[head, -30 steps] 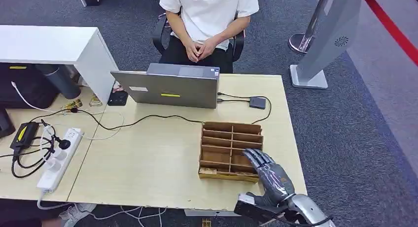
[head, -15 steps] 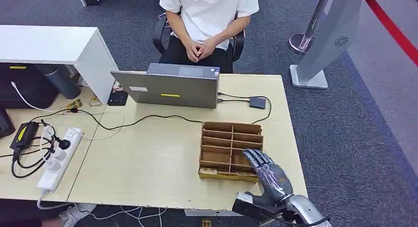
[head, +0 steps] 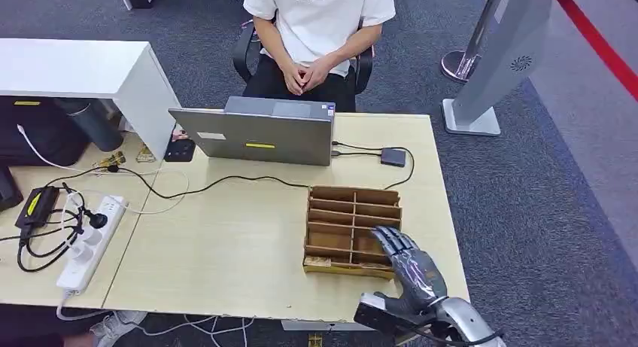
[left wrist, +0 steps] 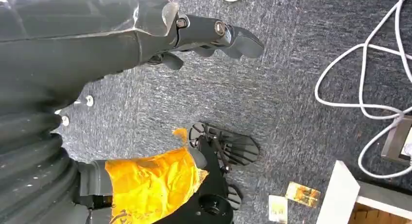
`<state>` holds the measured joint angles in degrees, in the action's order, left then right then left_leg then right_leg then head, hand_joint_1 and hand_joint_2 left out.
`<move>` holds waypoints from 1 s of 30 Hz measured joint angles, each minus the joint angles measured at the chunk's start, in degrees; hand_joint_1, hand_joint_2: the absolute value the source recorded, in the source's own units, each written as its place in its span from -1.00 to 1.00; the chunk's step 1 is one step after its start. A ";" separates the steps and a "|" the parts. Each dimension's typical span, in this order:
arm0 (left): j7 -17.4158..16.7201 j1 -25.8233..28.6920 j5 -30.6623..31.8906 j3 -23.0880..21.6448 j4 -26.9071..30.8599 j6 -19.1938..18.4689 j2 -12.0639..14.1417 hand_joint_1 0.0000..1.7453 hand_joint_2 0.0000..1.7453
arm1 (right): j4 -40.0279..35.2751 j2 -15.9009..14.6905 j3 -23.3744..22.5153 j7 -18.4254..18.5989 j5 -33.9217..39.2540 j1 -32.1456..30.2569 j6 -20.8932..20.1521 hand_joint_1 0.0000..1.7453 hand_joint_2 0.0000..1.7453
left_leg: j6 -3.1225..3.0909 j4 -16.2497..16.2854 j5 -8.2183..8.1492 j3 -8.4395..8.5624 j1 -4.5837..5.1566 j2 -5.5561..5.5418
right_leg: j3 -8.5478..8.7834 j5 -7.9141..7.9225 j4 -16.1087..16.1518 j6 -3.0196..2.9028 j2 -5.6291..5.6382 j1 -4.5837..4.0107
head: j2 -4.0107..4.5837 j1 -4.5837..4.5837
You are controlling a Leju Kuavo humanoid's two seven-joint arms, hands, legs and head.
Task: Pass the card to the sensor for recognition and then transmit it.
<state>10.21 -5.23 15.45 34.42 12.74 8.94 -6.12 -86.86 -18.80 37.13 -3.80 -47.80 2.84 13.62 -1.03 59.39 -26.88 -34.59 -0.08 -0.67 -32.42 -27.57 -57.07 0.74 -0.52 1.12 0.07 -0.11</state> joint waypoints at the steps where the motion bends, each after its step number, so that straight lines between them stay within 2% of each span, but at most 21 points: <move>1: -0.02 0.00 0.02 0.00 0.00 0.02 0.00 -1.00 1.00 | 0.07 0.07 -0.02 0.02 0.00 -0.03 0.02 0.76 1.00 | 0.00 0.00 0.00 0.00 0.00 0.00 | 0.00 0.00 0.00 0.00 0.00 0.00 | 0.00 0.00; 4: 0.00 -0.01 0.13 0.00 0.00 0.07 0.00 -1.00 1.00 | 0.07 0.24 -0.15 0.02 -0.11 -0.07 0.35 0.94 1.00 | 0.00 0.00 0.00 0.01 0.00 0.00 | 0.00 0.00 0.00 0.00 0.00 0.00 | 0.00 0.00; 7: 0.00 -0.03 0.15 0.00 0.00 0.15 0.00 -1.00 1.00 | 0.07 0.42 -0.22 0.02 -0.11 -0.12 0.35 0.98 1.00 | 0.00 0.00 0.00 0.01 0.00 0.00 | 0.01 0.00 0.00 0.00 0.00 0.00 | 0.00 0.00; 22: 0.70 -0.09 0.11 0.00 0.00 0.11 -0.02 -1.00 1.00 | 0.07 0.70 -0.46 0.02 -1.18 -0.34 1.59 1.00 1.00 | 0.00 0.00 0.00 0.02 0.00 -0.01 | 0.03 0.00 0.00 0.00 0.00 0.00 | 0.00 0.00; 30: 0.79 -0.12 0.15 0.00 0.00 0.17 -0.07 -1.00 1.00 | 0.00 1.18 -1.14 0.48 -5.14 -1.19 4.90 1.00 1.00 | 0.00 0.00 0.00 0.02 0.00 0.00 | 0.03 0.00 0.00 0.00 0.00 0.00 | 0.00 -0.02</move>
<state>10.99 -5.35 15.61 34.42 12.74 9.11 -6.19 -86.86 -17.62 36.00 -3.32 -52.94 1.65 18.51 -1.04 59.40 -26.88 -34.57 -0.07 -0.67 -32.39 -27.57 -57.07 0.75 -0.52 1.12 0.07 -0.13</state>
